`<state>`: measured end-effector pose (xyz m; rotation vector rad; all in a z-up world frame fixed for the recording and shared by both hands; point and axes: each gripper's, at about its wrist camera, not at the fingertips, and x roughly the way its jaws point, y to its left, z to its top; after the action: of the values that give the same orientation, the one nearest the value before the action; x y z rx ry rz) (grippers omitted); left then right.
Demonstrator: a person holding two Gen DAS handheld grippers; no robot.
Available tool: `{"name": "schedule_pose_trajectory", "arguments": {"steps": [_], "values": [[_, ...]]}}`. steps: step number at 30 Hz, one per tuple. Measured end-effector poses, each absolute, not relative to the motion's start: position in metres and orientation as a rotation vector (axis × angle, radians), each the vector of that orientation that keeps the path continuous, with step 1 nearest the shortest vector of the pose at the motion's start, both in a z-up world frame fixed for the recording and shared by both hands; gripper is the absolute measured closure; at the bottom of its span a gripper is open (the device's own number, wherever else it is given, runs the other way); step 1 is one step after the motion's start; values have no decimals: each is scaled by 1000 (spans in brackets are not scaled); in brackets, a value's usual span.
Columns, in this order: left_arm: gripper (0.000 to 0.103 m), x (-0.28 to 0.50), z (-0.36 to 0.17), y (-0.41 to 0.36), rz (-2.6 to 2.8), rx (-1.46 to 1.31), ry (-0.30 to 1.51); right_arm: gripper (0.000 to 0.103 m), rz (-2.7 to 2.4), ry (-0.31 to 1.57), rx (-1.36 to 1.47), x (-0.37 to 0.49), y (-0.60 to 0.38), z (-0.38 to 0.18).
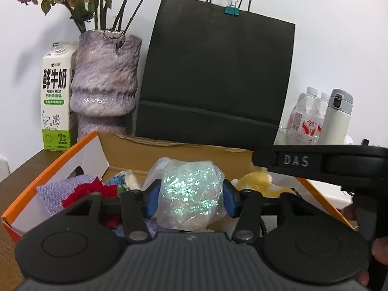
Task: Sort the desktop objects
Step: 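Carry the iridescent bag and beige block into the cardboard box and release both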
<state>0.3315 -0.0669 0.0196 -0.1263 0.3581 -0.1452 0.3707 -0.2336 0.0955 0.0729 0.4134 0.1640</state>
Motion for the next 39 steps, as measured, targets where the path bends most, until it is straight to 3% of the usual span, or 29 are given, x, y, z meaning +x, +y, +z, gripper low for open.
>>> {"name": "schedule_pose_trajectory", "arguments": {"steps": [7,16,21,24,29,31,39], "values": [[41,335,15,-72,-156,-99,366,45,178,404,89,372,-235,95],[33,336,11,-74,-162,-97,374,43,172,407,91,372,-236,94],[15,336,10,-74,-153,-93,372,34,169,408,86,371,-235,94],[4,334,10,-75,-149,-82,354,34,168,409,85,371,-235,94],[3,333,8,-76,-159,-72,362,32,164,421,82,368,-238,92],[3,333,8,-74,-158,-86,369,27,159,435,82,364,-239,89],[3,329,7,-73,-148,-92,386,26,148,442,73,345,-246,85]]}}
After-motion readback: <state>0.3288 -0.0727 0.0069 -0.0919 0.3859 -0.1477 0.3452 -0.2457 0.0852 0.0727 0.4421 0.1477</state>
